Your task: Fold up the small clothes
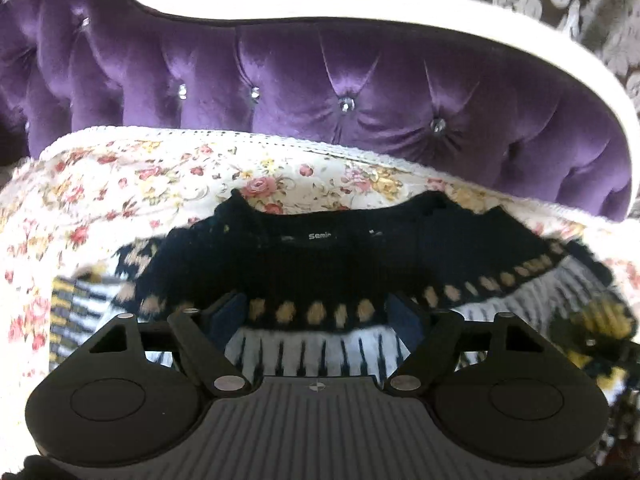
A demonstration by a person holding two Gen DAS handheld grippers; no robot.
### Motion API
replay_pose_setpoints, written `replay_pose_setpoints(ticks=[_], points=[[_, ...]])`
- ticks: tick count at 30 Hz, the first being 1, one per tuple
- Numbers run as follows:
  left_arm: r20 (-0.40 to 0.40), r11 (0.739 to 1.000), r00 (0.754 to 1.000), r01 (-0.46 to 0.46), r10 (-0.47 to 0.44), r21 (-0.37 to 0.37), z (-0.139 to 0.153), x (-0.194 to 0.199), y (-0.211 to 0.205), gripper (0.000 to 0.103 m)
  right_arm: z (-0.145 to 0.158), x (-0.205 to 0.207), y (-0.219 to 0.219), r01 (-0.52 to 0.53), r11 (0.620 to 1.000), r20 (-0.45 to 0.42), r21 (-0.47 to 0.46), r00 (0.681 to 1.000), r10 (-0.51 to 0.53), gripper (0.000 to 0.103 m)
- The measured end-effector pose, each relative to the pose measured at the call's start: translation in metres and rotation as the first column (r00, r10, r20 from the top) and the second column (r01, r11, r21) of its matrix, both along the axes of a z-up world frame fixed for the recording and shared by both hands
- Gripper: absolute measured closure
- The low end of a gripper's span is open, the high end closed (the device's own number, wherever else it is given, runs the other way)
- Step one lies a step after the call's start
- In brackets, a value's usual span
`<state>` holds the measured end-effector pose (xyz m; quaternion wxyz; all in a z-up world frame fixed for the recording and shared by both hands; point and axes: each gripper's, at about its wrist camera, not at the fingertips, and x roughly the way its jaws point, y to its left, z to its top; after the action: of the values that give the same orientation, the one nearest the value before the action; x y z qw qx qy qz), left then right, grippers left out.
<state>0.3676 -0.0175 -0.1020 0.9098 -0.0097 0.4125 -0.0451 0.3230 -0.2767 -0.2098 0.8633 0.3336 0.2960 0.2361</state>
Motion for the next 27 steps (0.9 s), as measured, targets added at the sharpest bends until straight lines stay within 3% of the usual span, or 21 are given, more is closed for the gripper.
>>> replay_pose_setpoints(ticks=[6, 11, 13, 18, 23, 27], points=[[0.023, 0.991, 0.999, 0.029, -0.032, 0.13, -0.02, 0.019, -0.022, 0.021, -0.001, 0.0, -0.003, 0.003, 1.0, 0.002, 0.01, 1.0, -0.003, 0.087], [-0.009, 0.994, 1.0, 0.031, -0.03, 0.109, -0.014, 0.023, -0.018, 0.025, -0.001, -0.001, -0.003, 0.005, 1.0, 0.004, 0.015, 1.0, -0.005, 0.087], [-0.011, 0.997, 1.0, 0.008, -0.007, 0.081, -0.003, 0.018, -0.011, 0.04, -0.002, -0.001, -0.003, 0.005, 1.0, 0.005, 0.019, 1.0, -0.005, 0.087], [0.029, 1.0, 0.999, 0.017, -0.016, -0.007, 0.012, -0.026, -0.002, 0.041, -0.002, -0.002, -0.004, 0.007, 1.0, 0.007, 0.015, 1.0, -0.007, 0.087], [0.018, 0.999, 0.999, 0.05, -0.05, -0.004, -0.009, -0.06, -0.006, 0.041, -0.001, -0.002, -0.003, 0.008, 1.0, 0.006, 0.015, 1.0, -0.008, 0.087], [0.068, 0.991, 0.994, 0.083, -0.09, 0.105, -0.022, -0.065, -0.02, 0.039, -0.001, -0.002, -0.003, 0.009, 1.0, 0.007, 0.01, 1.0, -0.009, 0.087]])
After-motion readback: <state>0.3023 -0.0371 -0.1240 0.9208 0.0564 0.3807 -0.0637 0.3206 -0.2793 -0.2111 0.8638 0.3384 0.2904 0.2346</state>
